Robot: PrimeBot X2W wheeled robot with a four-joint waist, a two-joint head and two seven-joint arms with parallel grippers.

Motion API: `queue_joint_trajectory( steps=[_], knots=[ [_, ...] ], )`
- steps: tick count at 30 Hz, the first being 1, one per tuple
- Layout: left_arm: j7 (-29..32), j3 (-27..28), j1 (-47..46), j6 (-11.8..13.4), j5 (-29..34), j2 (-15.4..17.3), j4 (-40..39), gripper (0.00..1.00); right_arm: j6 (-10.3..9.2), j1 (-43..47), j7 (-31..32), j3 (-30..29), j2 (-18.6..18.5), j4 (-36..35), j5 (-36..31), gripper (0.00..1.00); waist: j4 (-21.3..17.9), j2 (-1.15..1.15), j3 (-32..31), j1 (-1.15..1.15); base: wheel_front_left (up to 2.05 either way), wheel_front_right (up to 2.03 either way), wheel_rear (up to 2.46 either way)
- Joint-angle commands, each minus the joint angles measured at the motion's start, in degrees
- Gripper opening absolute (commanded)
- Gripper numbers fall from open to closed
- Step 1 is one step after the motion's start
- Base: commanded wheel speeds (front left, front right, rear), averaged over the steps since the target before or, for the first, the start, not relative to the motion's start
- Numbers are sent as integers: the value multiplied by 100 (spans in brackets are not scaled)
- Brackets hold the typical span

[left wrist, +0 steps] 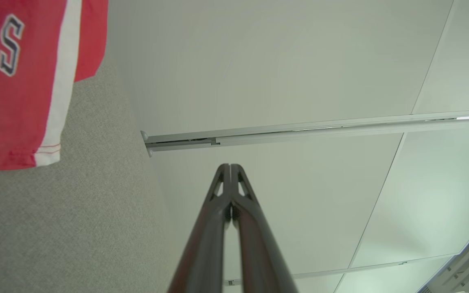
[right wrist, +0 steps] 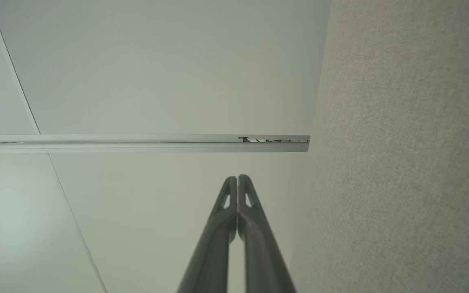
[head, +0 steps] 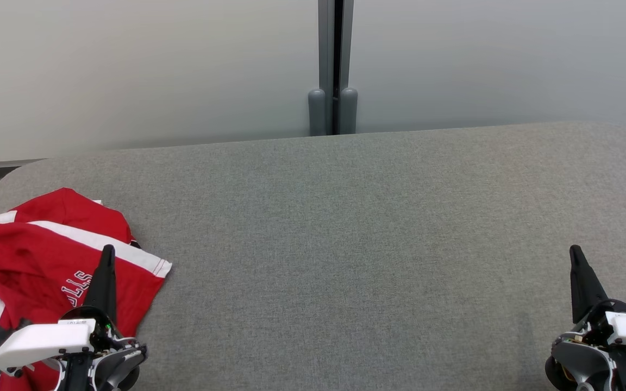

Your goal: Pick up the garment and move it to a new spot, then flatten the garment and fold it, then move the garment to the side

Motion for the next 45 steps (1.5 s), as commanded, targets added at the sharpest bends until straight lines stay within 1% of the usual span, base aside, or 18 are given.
queue_joint_trajectory(
  steps=[1,27,28,29,30,31,39,45],
  knots=[
    [8,10,-54,-24,14,15,-1,0,0,-47,-4,4,-6,4,-25,0,0,0,0,0,0,0,0],
    [8,10,-54,-24,14,15,-1,0,0,-47,-5,4,-6,4,-25,0,0,0,0,0,0,0,0],
    [-2,0,0,0,1,0,-1,100,0,0,-1,0,0,0,-2,100,0,0,0,0,0,0,0],
    [-7,-4,16,2,0,-10,38,100,0,25,-3,3,5,29,-3,100,0,0,0,0,0,0,0],
    [-8,-9,63,7,1,-24,88,0,0,67,-6,5,20,76,-4,0,0,0,0,0,0,0,0],
    [-10,-19,125,7,1,-42,140,100,-1,119,-7,5,33,125,-5,100,0,0,1,0,0,0,0],
    [-247,-61,208,6,108,-33,40,100,-1,138,-246,128,27,43,-257,100,-18,0,-33,0,0,0,0],
    [-410,-19,259,5,284,-27,-23,100,-1,130,-410,132,22,11,-659,100,-29,0,-59,0,0,0,0]
  ],
)
